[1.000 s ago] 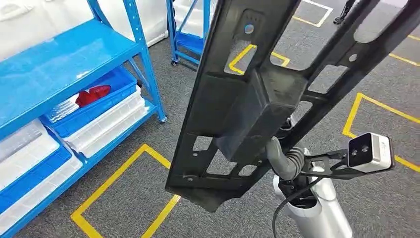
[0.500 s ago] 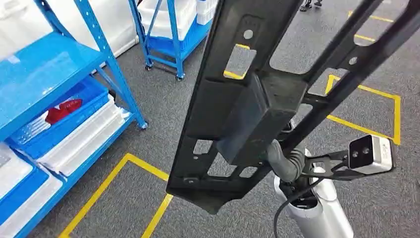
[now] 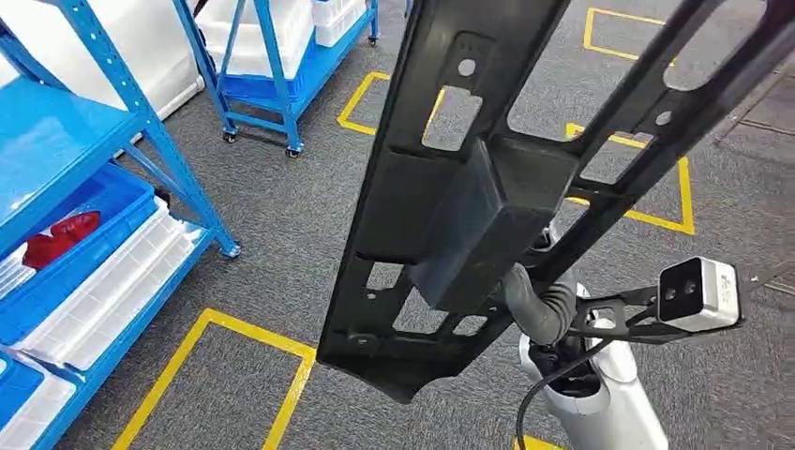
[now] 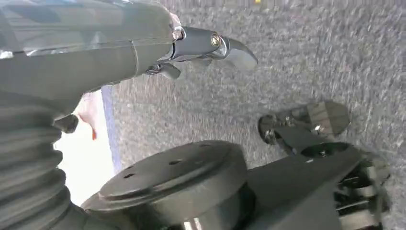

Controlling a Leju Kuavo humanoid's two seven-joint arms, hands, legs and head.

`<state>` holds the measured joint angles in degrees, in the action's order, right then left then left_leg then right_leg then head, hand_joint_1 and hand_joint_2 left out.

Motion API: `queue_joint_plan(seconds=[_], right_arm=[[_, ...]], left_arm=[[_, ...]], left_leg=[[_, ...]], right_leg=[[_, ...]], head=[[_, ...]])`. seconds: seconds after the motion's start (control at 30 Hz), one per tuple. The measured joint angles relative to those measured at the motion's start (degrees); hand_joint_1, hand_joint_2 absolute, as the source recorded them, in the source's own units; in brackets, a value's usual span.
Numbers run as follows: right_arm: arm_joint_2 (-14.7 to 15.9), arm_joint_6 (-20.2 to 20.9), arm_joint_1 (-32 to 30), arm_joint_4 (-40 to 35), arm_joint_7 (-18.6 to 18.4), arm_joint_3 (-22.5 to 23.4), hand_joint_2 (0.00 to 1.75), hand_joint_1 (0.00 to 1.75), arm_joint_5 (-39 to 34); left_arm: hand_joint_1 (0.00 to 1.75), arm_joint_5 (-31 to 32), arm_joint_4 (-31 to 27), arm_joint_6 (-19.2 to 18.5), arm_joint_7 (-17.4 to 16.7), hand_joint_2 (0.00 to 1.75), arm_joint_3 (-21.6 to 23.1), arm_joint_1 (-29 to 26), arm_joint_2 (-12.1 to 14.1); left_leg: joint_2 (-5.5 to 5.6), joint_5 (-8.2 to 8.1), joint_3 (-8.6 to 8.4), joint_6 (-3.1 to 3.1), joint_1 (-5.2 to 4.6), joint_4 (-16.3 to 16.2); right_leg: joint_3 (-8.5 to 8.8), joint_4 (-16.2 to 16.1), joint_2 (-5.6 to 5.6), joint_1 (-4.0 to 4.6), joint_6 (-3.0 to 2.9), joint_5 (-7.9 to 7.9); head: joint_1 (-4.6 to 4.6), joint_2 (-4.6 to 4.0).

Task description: Take the parts from the cabinet and place them on the table.

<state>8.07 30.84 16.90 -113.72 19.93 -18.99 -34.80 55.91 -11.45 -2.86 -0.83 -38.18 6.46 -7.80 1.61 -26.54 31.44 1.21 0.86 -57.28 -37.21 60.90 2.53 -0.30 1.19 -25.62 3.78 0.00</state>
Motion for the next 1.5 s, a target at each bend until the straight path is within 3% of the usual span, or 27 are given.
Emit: queue_joint_plan(seconds=[0.07,0.13,0.17,0.23,0.27,0.3,0.33,0.43,0.47,0.5,0.6,0.63,0.7,0.77,0.8,0.83,0.93,0.97,1.03,1.1,1.17,1.23,1.27,1.3,1.33,1.47,1.5], right_arm=[[0.0,-0.1,-0.1,0.0,0.0,0.1,1.75,1.66,0.1],[0.0,-0.2,-0.4,0.0,0.0,0.1,1.75,1.66,0.1],[0.0,-0.3,-0.5,0.0,0.0,0.1,1.75,1.66,0.2],[0.0,-0.4,-0.6,0.0,0.0,0.1,1.75,1.66,0.5],[0.0,-0.5,-0.6,0.0,0.1,0.1,1.75,1.66,0.6],[0.0,-0.5,-0.6,-0.1,0.1,0.1,1.75,1.66,0.7],[0.0,-0.5,-0.6,-0.2,0.1,0.1,1.75,1.66,0.8],[0.0,-0.7,-0.8,-0.2,0.2,0.2,1.75,1.66,0.8],[0.0,-0.7,-1.0,-0.3,0.2,0.2,1.75,1.66,0.8],[0.0,-0.7,-0.8,-0.3,0.2,0.2,1.75,1.66,0.8],[-0.1,-0.3,-0.8,-0.1,0.5,0.1,1.75,1.66,0.6],[-0.1,-0.2,-0.8,0.0,0.6,0.1,1.75,1.66,0.5],[-0.1,0.0,-0.8,0.0,0.7,0.1,1.75,1.66,0.5],[-0.1,0.0,-0.8,0.0,0.8,0.1,1.75,1.66,0.4],[-0.1,0.0,-0.7,0.0,0.9,0.1,1.75,1.66,0.3],[-0.1,0.0,-0.6,0.1,1.0,0.1,1.75,1.66,0.3],[-0.2,-0.2,-0.6,0.1,0.9,0.1,1.75,1.66,0.3],[-0.2,-0.2,-0.5,0.1,0.9,0.1,1.75,1.66,0.3],[-0.2,-0.2,-0.3,0.1,0.9,0.2,1.75,1.66,0.3],[-0.2,-0.2,-0.3,0.1,0.9,0.2,1.75,1.66,0.3],[-0.2,-0.2,-0.4,0.2,0.8,0.2,1.75,1.66,0.3],[-0.2,-0.4,-0.4,0.2,0.6,0.2,1.75,1.66,0.3],[-0.2,-0.5,-0.4,0.2,0.6,0.2,1.75,1.66,0.4],[-0.2,-0.6,-0.3,0.2,0.6,0.2,1.75,1.66,0.4],[-0.2,-0.7,-0.3,0.2,0.6,0.2,1.75,1.66,0.4],[-0.1,-0.9,-0.3,0.2,0.6,0.3,1.75,1.66,0.4],[-0.1,-0.9,-0.4,0.1,0.6,0.3,1.75,1.66,0.4]], left_arm=[[0.00,0.1,0.0,0.0,0.0,1.75,0.0,-0.2,0.0],[0.00,0.2,0.0,0.1,-0.1,1.75,0.0,-0.2,0.0],[0.00,0.2,0.0,0.1,-0.1,1.75,0.0,-0.2,0.0],[0.00,0.3,0.0,0.1,-0.1,1.75,0.0,-0.1,0.0],[0.00,0.3,0.0,0.1,-0.1,1.75,0.0,0.0,0.0],[0.00,0.3,0.0,0.1,-0.1,1.75,0.0,0.0,0.0],[0.00,0.4,0.0,0.1,-0.1,1.75,0.0,0.0,0.0],[0.00,0.4,0.0,0.1,-0.2,1.75,0.0,0.2,-0.1],[0.00,0.4,0.0,0.1,-0.2,1.75,0.0,0.3,0.0],[0.00,0.4,0.0,0.1,-0.2,1.75,0.0,0.3,0.0],[0.00,-0.1,0.0,0.1,-0.1,1.75,-0.1,0.2,0.0],[0.00,-0.1,0.0,0.1,-0.1,1.75,-0.1,0.5,0.0],[0.00,-0.1,0.0,0.3,-0.2,1.75,-0.2,0.5,0.0],[0.00,-0.1,0.0,0.4,-0.2,1.75,-0.2,0.3,0.0],[0.00,-0.1,0.0,0.4,-0.3,1.75,-0.3,0.1,0.0],[0.00,-0.2,0.1,0.4,-0.3,1.75,-0.3,-0.1,0.0],[0.00,-0.3,0.1,0.5,-0.2,1.75,-0.3,0.0,0.0],[0.00,-0.2,0.1,0.5,-0.2,1.75,-0.3,0.1,-0.1],[0.00,-0.2,0.1,0.5,-0.2,1.75,-0.3,0.1,-0.1],[0.00,-0.2,0.1,0.5,-0.2,1.75,-0.3,-0.2,0.0],[0.00,-0.2,0.1,0.3,-0.2,1.75,-0.3,-0.2,0.0],[0.00,-0.5,0.1,-0.1,0.6,1.75,-0.3,-0.2,0.0],[0.00,-0.6,0.1,-0.2,1.3,1.75,-0.3,-0.1,-0.1],[0.00,-0.6,0.1,-0.2,1.6,1.75,-0.3,-0.1,-0.1],[0.00,-0.6,0.1,-0.2,1.9,1.75,-0.3,-0.1,-0.1],[0.00,-0.6,0.1,-0.3,2.1,1.75,-0.3,0.0,-0.2],[0.00,-0.6,0.1,-0.3,2.1,1.75,-0.3,0.0,-0.2]], left_leg=[[-1.41,-0.12,0.00,0.37,-0.31,0.0],[-2.67,-0.20,0.04,0.49,-0.52,0.0],[-3.30,-0.28,-0.01,0.47,-0.57,0.0],[-4.32,-0.48,-0.26,0.31,-0.65,0.0],[-4.68,-0.62,-0.45,0.13,-0.70,0.0],[-5.08,-0.79,-0.53,-0.13,-0.94,-0.1],[-5.36,-0.95,-0.48,-0.41,-1.17,-0.2],[-6.62,-1.24,-0.91,-1.17,-1.10,0.1],[-6.07,-1.76,-0.77,-1.59,-1.02,-0.3],[-4.05,-2.89,-0.29,-1.81,-0.85,-2.0],[-2.07,-9.04,6.01,-2.14,-0.71,-14.9],[-2.06,-9.61,7.69,-2.26,-0.67,-18.0],[-2.01,-6.48,6.87,-2.41,-0.38,-15.5],[-0.97,-0.92,2.52,-2.58,0.16,-5.7],[1.42,-0.20,1.18,-2.69,0.58,-2.3],[2.80,-0.91,0.68,-2.63,0.51,-1.1],[1.59,-0.73,0.97,-1.39,-0.04,-1.6],[0.98,-0.38,0.74,-0.83,0.33,-1.0],[-0.31,-0.25,0.40,-0.01,0.18,-0.6],[-1.63,-0.34,0.47,0.17,-0.16,-0.6],[-2.90,-0.43,0.50,0.28,-0.38,-0.6],[-3.96,-0.61,0.32,0.22,-0.52,-0.6],[-4.46,-0.77,0.08,0.13,-0.59,-0.6],[-4.79,-0.91,-0.15,-0.06,-0.66,-0.6],[-5.13,-1.13,-0.10,-0.41,-1.06,-0.7],[-6.77,-1.53,-0.85,-1.53,-1.04,-0.3],[-4.95,-2.18,-0.63,-1.86,-0.67,-1.2]], right_leg=[[-4.37,8.9,-1.75,-0.23,0.43,-4.37],[-7.45,15.1,-2.01,-0.49,0.70,-5.99],[-7.00,14.2,-2.16,-0.54,0.71,-4.83],[-2.42,5.7,-2.82,-0.45,0.37,-0.53],[0.58,0.5,-4.03,-0.31,0.00,1.37],[2.08,-2.5,-6.07,0.25,-0.47,0.67],[1.96,-2.7,-5.36,0.58,-1.03,1.09],[1.77,-2.8,-3.83,0.71,-1.68,1.02],[2.32,-3.4,-3.37,-0.13,-2.16,1.37],[2.47,-3.6,-3.06,0.00,-2.31,1.40],[2.44,-3.6,-1.88,0.08,-2.77,1.35],[2.45,-3.6,-1.34,0.08,-2.79,1.33],[2.56,-3.4,-0.08,-0.02,-2.68,1.27],[2.67,-2.9,1.24,-0.22,-2.24,0.98],[2.42,-2.5,1.77,-0.33,-1.90,0.74],[1.84,-1.8,2.39,-0.04,-1.48,0.64],[1.27,-2.2,3.77,-0.60,-0.20,1.29],[1.15,-2.1,3.91,-0.62,0.10,1.14],[-0.65,2.2,-0.99,-0.31,0.37,-1.63],[-5.21,11.5,-1.96,-0.52,0.69,-5.75],[-7.47,15.9,-2.19,-0.57,0.73,-6.47],[-4.28,9.8,-2.42,-0.49,0.43,-2.72],[-0.73,3.3,-3.28,-0.33,0.04,-0.02],[1.88,-1.3,-5.18,0.01,-0.43,0.95],[2.22,-2.2,-5.92,0.73,-0.81,0.21],[2.23,-2.9,-3.60,0.67,-2.10,0.60],[2.74,-3.4,-3.26,0.32,-2.36,0.88]], head=[[0.00,0.00],[0.00,0.00],[0.00,0.00],[0.00,0.00],[0.00,0.00],[0.00,0.00],[0.02,0.00],[0.00,0.00],[0.02,0.00],[0.00,0.00],[0.02,0.00],[0.00,0.00],[0.00,0.00],[0.02,0.00],[0.00,0.00],[0.00,0.00],[0.00,0.00],[0.02,0.00],[0.00,0.00],[0.00,0.00],[0.00,0.00],[0.00,0.00],[0.00,0.00],[0.00,0.00],[0.00,0.00],[0.00,0.00],[0.00,0.00]])
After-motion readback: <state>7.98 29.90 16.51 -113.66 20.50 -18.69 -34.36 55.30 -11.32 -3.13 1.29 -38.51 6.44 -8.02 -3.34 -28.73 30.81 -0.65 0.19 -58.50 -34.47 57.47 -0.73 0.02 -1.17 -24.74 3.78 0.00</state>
